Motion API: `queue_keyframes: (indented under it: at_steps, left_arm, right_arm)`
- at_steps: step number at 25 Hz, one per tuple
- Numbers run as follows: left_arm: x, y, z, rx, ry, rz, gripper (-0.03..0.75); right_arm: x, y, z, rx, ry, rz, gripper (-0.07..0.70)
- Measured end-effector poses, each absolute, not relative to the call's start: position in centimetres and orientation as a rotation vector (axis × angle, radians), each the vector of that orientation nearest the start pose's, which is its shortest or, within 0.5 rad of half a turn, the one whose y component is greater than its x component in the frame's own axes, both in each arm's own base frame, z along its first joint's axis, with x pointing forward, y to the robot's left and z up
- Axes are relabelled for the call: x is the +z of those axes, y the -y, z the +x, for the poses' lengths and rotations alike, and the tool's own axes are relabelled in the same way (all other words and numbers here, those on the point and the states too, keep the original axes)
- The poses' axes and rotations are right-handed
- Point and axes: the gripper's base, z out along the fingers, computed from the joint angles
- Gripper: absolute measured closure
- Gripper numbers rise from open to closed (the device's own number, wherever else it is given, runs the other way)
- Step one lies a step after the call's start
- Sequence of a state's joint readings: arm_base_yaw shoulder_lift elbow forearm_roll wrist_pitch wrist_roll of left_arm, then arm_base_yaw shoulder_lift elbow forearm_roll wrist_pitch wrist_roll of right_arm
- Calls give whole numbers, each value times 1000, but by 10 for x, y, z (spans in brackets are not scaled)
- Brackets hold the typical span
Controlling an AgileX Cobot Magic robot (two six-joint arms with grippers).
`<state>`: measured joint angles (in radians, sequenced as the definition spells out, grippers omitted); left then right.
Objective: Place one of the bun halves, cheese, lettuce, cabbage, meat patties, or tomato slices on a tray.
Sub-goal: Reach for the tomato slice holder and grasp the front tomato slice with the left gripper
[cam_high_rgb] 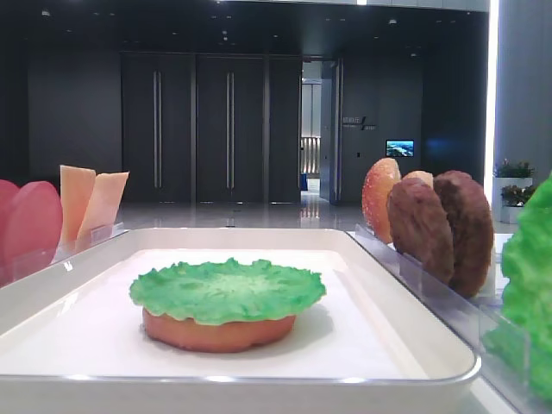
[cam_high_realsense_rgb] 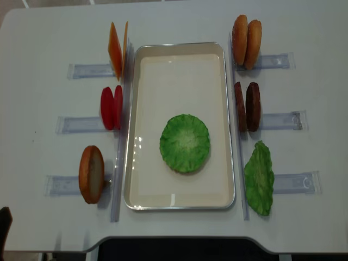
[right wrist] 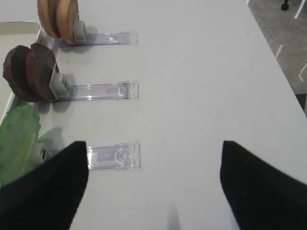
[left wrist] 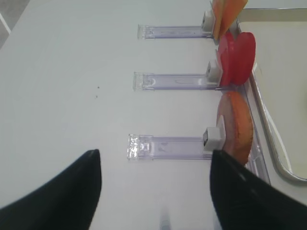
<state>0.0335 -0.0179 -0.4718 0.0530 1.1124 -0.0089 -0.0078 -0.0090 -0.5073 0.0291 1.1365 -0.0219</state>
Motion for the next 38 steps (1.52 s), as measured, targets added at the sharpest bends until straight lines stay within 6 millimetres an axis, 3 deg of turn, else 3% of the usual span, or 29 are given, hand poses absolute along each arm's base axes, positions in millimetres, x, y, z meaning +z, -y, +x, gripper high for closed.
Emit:
queue_keyframes:
  at_steps: [13, 22, 31, 38]
  left_arm:
    - [269, -5, -8, 89, -2125, -50, 188]
    - [306, -7, 19, 109, -2270, -61, 229]
    - [334, -8, 89, 63, -2526, -105, 230]
    - [336, -10, 168, 67, -2724, -114, 230]
  right_arm:
    - [273, -2, -10, 17, -2103, -18, 92]
    - [273, -2, -10, 17, -2103, -18, 92]
    - [273, -2, -10, 17, -2102, -18, 92]
    - [273, -2, -10, 17, -2101, -18, 92]
